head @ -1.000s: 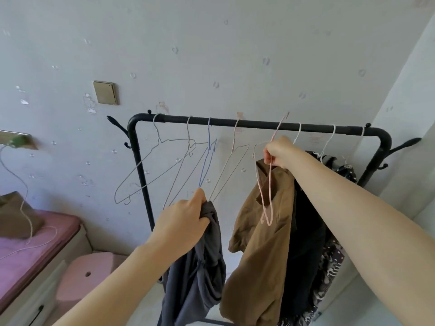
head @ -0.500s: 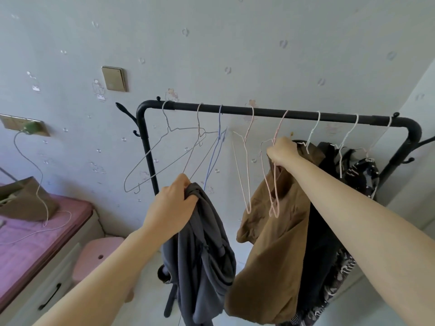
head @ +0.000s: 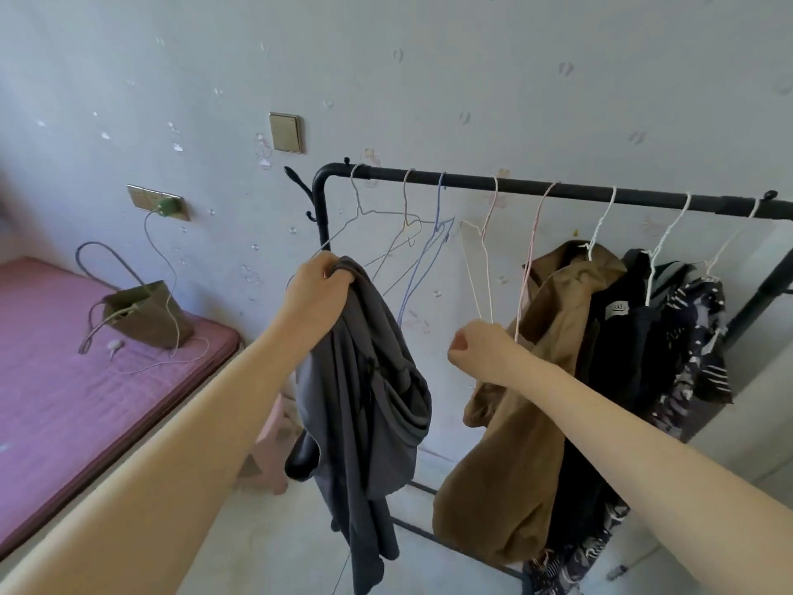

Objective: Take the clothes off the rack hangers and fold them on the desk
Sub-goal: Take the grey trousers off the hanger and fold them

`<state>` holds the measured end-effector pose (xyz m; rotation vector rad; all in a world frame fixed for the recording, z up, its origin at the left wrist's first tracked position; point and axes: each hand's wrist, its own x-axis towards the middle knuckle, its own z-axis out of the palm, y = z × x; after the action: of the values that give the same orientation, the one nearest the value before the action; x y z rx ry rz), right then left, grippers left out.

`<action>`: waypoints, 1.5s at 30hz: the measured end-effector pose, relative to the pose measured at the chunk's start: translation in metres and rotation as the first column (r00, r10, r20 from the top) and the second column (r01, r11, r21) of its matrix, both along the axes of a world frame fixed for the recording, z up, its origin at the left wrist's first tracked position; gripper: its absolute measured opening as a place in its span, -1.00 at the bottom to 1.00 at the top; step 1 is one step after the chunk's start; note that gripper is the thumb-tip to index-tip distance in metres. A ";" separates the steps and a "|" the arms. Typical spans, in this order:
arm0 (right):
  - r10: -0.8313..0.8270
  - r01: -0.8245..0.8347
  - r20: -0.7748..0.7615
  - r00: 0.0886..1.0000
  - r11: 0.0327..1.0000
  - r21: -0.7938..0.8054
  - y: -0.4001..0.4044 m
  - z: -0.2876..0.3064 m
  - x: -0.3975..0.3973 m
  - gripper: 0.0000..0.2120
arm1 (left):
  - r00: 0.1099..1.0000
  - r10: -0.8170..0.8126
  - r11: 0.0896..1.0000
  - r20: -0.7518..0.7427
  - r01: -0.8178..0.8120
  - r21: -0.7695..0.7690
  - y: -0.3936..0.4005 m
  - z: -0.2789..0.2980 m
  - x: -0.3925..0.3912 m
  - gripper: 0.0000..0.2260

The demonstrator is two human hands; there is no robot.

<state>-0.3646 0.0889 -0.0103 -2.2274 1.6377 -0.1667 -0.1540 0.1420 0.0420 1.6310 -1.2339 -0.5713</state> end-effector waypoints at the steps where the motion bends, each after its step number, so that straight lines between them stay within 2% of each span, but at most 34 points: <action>1: 0.038 -0.036 -0.037 0.999 0.998 0.060 0.008 -0.011 0.000 -0.80 | 0.999 0.042 0.999 -0.029 -0.043 -0.011 0.010 0.007 0.003 -0.83; 3: 0.130 -0.099 -0.134 0.982 0.971 0.217 0.018 -0.034 0.001 -0.78 | 0.989 0.111 0.993 -0.097 -0.113 -0.020 0.024 0.020 0.008 -0.79; 6: 0.368 -0.224 -0.237 0.899 0.852 0.473 0.049 -0.053 0.016 -0.53 | 0.955 0.210 0.974 -0.210 -0.224 -0.045 0.056 0.037 0.020 -0.80; 8: 0.495 -0.317 -0.173 0.852 0.749 0.582 0.072 -0.056 0.029 -0.24 | 0.929 0.244 0.962 -0.278 -0.267 -0.050 0.075 0.045 0.030 -0.83; 9: 0.520 -0.367 -0.085 0.850 0.699 0.613 0.083 -0.055 0.038 -0.21 | 0.918 0.261 0.956 -0.299 -0.288 -0.049 0.084 0.048 0.035 -0.84; 11: 0.510 -0.480 0.147 0.848 0.619 0.622 0.108 -0.045 0.061 -0.29 | 0.895 0.316 0.938 -0.315 -0.345 -0.041 0.114 0.051 0.051 -0.84; 14: 0.464 -0.621 0.415 0.782 0.630 0.466 0.126 -0.038 0.104 -0.39 | 0.853 0.408 0.896 -0.326 -0.442 -0.034 0.162 0.049 0.078 -0.82; 16: 0.462 -0.669 0.510 0.725 0.647 0.365 0.136 -0.040 0.136 -0.39 | 0.812 0.485 0.853 -0.323 -0.521 -0.027 0.200 0.044 0.100 -0.79; 18: 0.422 -0.670 0.559 0.714 0.645 0.368 0.151 -0.039 0.168 -0.41 | 0.760 0.564 0.794 -0.322 -0.606 -0.041 0.241 0.036 0.126 -0.78; 21: 0.318 -0.697 0.703 0.636 0.628 0.346 0.186 -0.026 0.214 -0.82 | 0.691 0.659 0.717 -0.299 -0.697 -0.032 0.309 0.023 0.160 -0.76; 22: 0.302 -0.711 0.733 0.609 0.617 0.337 0.196 -0.025 0.230 -0.85 | 0.661 0.689 0.688 -0.296 -0.726 -0.019 0.334 0.019 0.170 -0.76; 24: 0.328 -0.742 0.746 0.579 0.590 0.317 0.225 -0.016 0.267 -0.80 | 0.592 0.752 0.618 -0.288 -0.786 -0.002 0.388 0.010 0.194 -0.76; 26: 0.423 -0.793 0.729 0.538 0.547 0.268 0.264 -0.012 0.312 -0.71 | 0.502 0.822 0.530 -0.268 -0.847 0.038 0.452 -0.001 0.218 -0.77; 29: 0.503 -0.871 0.731 0.461 0.414 0.264 0.328 -0.012 0.371 -0.78 | 0.424 0.885 0.448 -0.190 -0.887 0.109 0.547 -0.020 0.239 -0.71; 30: 0.524 -0.890 0.734 0.432 0.378 0.254 0.348 -0.011 0.385 -0.79 | 0.424 0.893 0.441 -0.148 -0.890 0.116 0.572 -0.026 0.244 -0.67; 32: 0.599 -0.930 0.713 0.364 0.279 0.240 0.404 -0.012 0.422 -0.74 | 0.390 0.918 0.395 -0.066 -0.910 0.123 0.635 -0.035 0.253 -0.61; 35: 0.734 -0.971 0.638 0.232 0.137 0.196 0.479 -0.013 0.463 -0.61 | 0.416 0.909 0.406 0.032 -0.899 0.165 0.710 -0.049 0.260 -0.69; 37: 0.796 -0.980 0.588 0.146 0.036 0.194 0.540 -0.020 0.494 -0.53 | 0.430 0.901 0.407 0.056 -0.884 0.231 0.774 -0.060 0.263 -0.53; 38: 0.814 -0.983 0.568 0.123 0.021 0.182 0.550 -0.021 0.500 -0.50 | 0.452 0.890 0.422 0.066 -0.869 0.260 0.788 -0.065 0.265 -0.36; 39: 0.824 -0.985 0.562 0.070 -0.033 0.170 0.582 -0.023 0.515 -0.48 | 0.436 0.897 0.394 0.080 -0.866 0.307 0.821 -0.069 0.263 -0.22; 40: 0.828 -0.985 0.559 0.034 -0.066 0.157 0.599 -0.024 0.524 -0.47 | 0.432 0.896 0.373 0.105 -0.859 0.350 0.843 -0.073 0.262 -0.18; 42: 0.848 -0.982 0.524 -0.073 -0.154 0.112 0.643 -0.022 0.542 -0.42 | 0.416 0.900 0.327 0.133 -0.844 0.425 0.886 -0.077 0.255 -0.26; 43: 0.852 -0.975 0.505 -0.137 -0.207 0.085 0.669 -0.022 0.551 -0.40 | 0.393 0.911 0.302 0.126 -0.842 0.446 0.910 -0.079 0.249 -0.23; 45: 0.838 -0.955 0.497 -0.224 -0.290 0.061 0.708 -0.023 0.568 -0.38 | 0.372 0.926 0.308 0.055 -0.834 0.458 0.944 -0.082 0.238 -0.23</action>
<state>0.2031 0.7969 -0.0329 -2.1657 -0.7129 0.3430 0.0842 1.0862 -0.0399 2.2238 0.1618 -0.2516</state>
